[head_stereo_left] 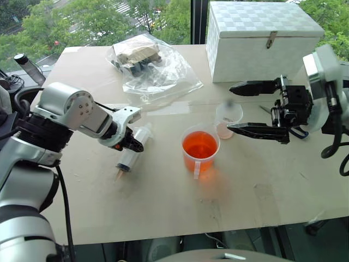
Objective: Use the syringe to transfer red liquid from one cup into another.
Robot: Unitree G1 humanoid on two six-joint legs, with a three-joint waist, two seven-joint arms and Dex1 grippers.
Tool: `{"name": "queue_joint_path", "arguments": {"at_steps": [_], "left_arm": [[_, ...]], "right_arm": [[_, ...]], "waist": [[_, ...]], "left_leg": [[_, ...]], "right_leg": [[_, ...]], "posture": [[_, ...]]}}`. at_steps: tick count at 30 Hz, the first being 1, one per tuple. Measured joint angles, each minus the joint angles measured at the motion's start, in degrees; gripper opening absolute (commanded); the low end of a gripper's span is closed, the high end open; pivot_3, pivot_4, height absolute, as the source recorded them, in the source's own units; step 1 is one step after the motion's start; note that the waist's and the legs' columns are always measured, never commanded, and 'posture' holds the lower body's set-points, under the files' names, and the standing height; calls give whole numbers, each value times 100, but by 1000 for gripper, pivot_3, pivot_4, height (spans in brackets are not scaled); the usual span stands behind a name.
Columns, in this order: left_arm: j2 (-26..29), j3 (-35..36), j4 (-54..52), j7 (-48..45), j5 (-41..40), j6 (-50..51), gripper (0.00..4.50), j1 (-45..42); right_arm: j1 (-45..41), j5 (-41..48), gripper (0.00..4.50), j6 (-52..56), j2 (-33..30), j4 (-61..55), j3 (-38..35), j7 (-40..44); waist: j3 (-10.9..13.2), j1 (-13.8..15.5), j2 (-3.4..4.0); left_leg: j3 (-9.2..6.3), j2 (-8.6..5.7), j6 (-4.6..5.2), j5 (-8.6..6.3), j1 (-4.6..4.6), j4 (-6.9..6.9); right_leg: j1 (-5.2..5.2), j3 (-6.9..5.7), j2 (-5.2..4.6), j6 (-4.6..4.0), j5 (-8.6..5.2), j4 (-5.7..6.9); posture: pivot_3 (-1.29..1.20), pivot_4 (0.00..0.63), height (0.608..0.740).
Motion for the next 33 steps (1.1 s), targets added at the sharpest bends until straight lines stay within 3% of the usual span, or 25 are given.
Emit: {"name": "queue_joint_path", "arguments": {"at_steps": [6, 9, 14, 18, 21, 27, 33], "left_arm": [[-397, 840, -68, 59, 1103, -939, 1452, -74], [-742, 1743, -61, 25, 1562, -1930, 1452, -262], [-1372, 3156, -615, -427, 1497, -3127, 1452, -169], [-2117, 3975, -1526, -808, 1008, -3613, 1452, 513], [-2418, 4206, -2243, -1215, 514, -3750, 1452, 956], [-2501, 4320, -3250, -2565, -152, -4181, 1452, 1954], [-2324, 3978, -3489, -3619, 260, -4815, 1452, 2519]], "right_arm": [[-1, -8, 4500, 4, -19, 41, -4, -4], [-15, -18, 4500, 9, -59, 221, -31, -13], [-49, -185, 4500, -14, -134, 615, -172, -58], [-47, -233, 4500, -38, -216, 907, -408, -76], [-57, -239, 4500, -79, -234, 1099, -606, -85], [-192, -147, 4500, -169, 38, 1451, -982, -379], [-399, 149, 4500, -94, 338, 1392, -992, -681]], "waist": [[7, 42, -12], [11, 68, -18], [11, 82, -17], [10, 79, -16], [10, 67, -17], [7, -5, -11], [7, -39, -11]], "left_leg": [[-1, 0, 0, 0, -3, 6], [-1, 0, 0, 0, -7, 6], [2, 0, 0, 0, -8, 4], [2, 1, -1, 0, -8, 4], [3, 2, -1, 0, -8, 5], [7, 4, -1, 1, 0, 4], [8, 3, 0, 0, 0, 4]], "right_leg": [[-1, -1, 1, 0, 0, -1], [-1, -3, -1, 0, 0, -5], [-1, -2, -4, 0, 0, -7], [-1, -1, -4, 0, 0, -7], [0, 0, -5, 0, 0, -6], [3, 2, -2, 0, 0, -2], [4, 2, 1, 0, 0, -3]], "posture": [[0, 150, 740], [0, 150, 740], [0, 150, 740], [0, 150, 740], [0, 150, 740], [0, 150, 740], [0, 150, 740]]}}
